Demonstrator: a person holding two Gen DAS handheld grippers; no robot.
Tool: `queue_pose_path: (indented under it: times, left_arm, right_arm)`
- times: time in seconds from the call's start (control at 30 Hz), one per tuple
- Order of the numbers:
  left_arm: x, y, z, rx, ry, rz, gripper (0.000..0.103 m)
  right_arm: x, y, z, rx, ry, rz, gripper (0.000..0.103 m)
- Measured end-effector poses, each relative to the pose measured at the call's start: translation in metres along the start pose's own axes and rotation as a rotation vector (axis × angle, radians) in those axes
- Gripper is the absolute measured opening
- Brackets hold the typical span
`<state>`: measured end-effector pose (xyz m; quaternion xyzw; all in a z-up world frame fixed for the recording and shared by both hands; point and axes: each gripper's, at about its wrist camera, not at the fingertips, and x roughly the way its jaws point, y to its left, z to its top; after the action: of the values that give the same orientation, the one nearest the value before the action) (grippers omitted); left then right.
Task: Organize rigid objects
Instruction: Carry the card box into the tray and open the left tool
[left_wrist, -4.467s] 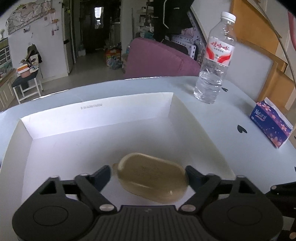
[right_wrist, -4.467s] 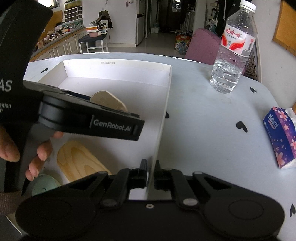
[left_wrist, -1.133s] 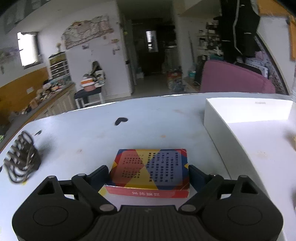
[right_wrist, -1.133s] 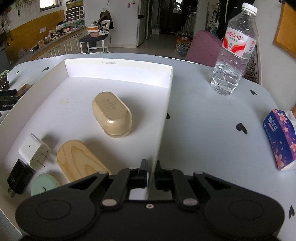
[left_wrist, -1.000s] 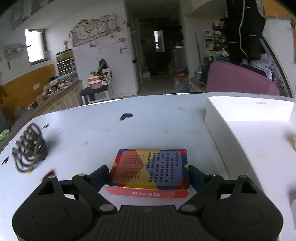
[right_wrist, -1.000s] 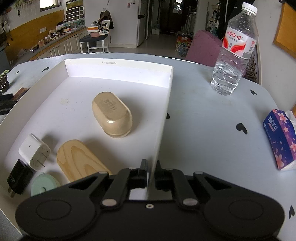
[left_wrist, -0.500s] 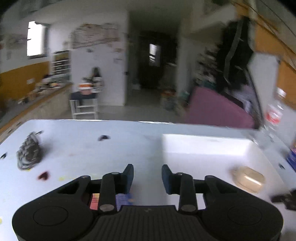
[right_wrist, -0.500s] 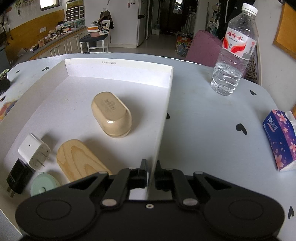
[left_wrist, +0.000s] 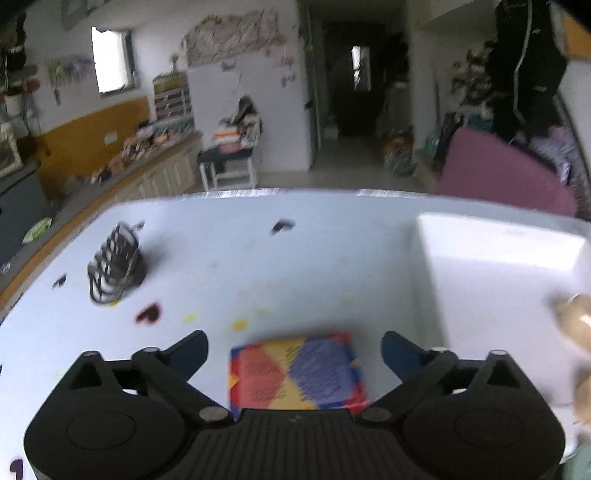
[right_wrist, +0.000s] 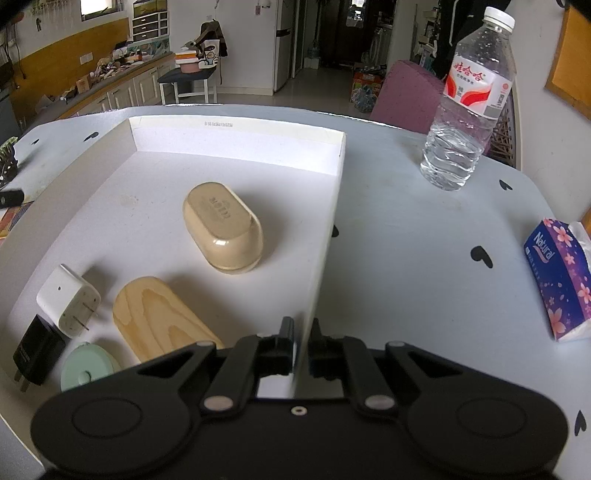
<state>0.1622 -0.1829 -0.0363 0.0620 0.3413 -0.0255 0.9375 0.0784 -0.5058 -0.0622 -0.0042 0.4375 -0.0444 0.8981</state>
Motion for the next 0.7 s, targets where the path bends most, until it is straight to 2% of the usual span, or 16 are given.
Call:
queue_pose_path:
  times: [0.1, 0.3, 0.4, 0.5, 0.6, 0.67, 0.7]
  left_arm:
    - [0.013, 0.009, -0.005, -0.002, 0.054, 0.009, 0.103]
    - [0.025, 0.015, -0.005, -0.063, 0.112, -0.049, 0.103]
    - [0.028, 0.006, -0.005, -0.047, 0.128, -0.071, 0.103]
    - [0.03, 0.002, -0.004, -0.061, 0.119, -0.057, 0.102]
    - [0.032, 0.003, -0.004, -0.072, 0.106, -0.068, 0.098]
    - [0.028, 0.004, -0.004, -0.076, 0.1, -0.089, 0.088]
    - [0.027, 0.003, -0.003, -0.069, 0.11, -0.089, 0.088]
  right_arm:
    - [0.0, 0.0, 0.0, -0.001, 0.0, 0.0, 0.009]
    - [0.0, 0.0, 0.0, -0.001, 0.0, 0.0, 0.009]
    - [0.0, 0.0, 0.0, -0.001, 0.0, -0.001, 0.009]
    - [0.0, 0.0, 0.0, -0.001, 0.0, -0.001, 0.009]
    - [0.0, 0.0, 0.0, -0.001, 0.0, 0.0, 0.009]
    - [0.0, 0.0, 0.0, -0.001, 0.0, -0.001, 0.009]
    - [0.0, 0.0, 0.0, -0.001, 0.0, -0.001, 0.009]
